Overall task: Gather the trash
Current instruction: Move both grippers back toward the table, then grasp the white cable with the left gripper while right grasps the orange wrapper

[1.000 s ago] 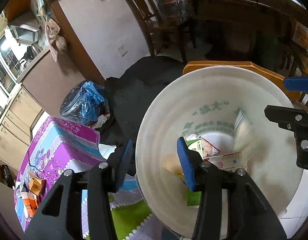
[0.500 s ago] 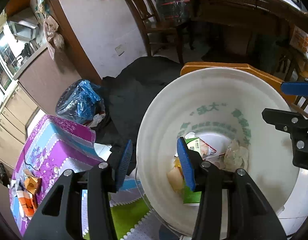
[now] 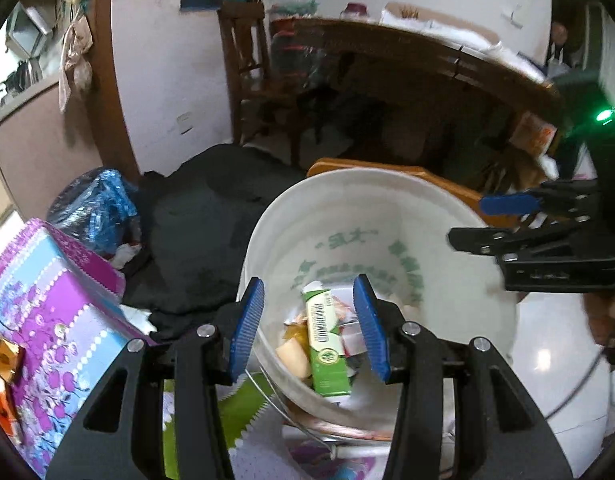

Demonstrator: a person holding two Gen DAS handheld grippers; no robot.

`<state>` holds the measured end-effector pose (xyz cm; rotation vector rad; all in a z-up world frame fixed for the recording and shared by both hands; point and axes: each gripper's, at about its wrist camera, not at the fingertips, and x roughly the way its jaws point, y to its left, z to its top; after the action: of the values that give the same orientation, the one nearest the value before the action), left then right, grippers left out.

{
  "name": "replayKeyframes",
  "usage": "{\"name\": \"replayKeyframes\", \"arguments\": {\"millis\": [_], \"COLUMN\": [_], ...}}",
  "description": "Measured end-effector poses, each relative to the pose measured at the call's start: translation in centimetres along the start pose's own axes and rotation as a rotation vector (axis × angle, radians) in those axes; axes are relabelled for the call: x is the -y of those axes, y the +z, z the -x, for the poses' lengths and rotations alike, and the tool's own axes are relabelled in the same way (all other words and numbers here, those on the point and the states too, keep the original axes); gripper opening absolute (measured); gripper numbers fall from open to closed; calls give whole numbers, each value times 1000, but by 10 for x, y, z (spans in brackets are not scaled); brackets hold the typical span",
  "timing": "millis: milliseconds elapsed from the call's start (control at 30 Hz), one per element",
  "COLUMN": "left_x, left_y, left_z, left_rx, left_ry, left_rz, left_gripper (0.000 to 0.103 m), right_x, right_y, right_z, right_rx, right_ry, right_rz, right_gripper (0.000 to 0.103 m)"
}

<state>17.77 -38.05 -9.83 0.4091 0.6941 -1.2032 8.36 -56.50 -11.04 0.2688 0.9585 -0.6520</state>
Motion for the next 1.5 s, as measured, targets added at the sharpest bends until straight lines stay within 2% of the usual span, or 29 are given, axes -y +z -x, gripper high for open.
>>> {"name": "replayKeyframes", "arguments": {"millis": [133, 233, 300, 533, 667, 767, 967, 1100, 1167, 1267, 1367, 1500], "left_x": [-5, -9, -15, -60, -96, -123, -182, -220, -239, -264, -287, -301], "left_y": [-14, -30, -44, -95, -126, -148, -182, -194, -196, -199, -200, -207], "left_z": [22, 43, 56, 101, 137, 164, 204, 230, 235, 235, 234, 246], "left_rx": [41, 54, 58, 21, 0, -2, -19, -6, -15, -56, -88, -72], "left_ry": [-54, -44, -8, 132, 255, 358, 506, 548, 554, 574, 595, 599], "left_rz": [3, 4, 21, 123, 189, 240, 356, 397, 382, 355, 374, 399], "left_gripper": [45, 46, 51, 54, 54, 58, 63, 72, 74, 75, 75, 75], "right_x": [-10, -26, -38, -101, -149, -185, -248, -288, -314, -343, -368, -407], "right_y": [-2, -6, -8, -15, -16, -17, -14, -13, -11, -4, 5, 18], "right_z": [10, 22, 28, 37, 40, 39, 39, 42, 42, 40, 38, 32], "right_rx": [21, 53, 65, 79, 86, 81, 63, 53, 53, 48, 45, 42], "right_ry": [10, 39, 69, 201, 269, 308, 401, 456, 487, 532, 584, 626], "right_rz": [4, 28, 41, 99, 160, 199, 241, 279, 295, 290, 261, 240], "right_gripper": [63, 63, 64, 69, 69, 69, 69, 69, 72, 75, 81, 91]}}
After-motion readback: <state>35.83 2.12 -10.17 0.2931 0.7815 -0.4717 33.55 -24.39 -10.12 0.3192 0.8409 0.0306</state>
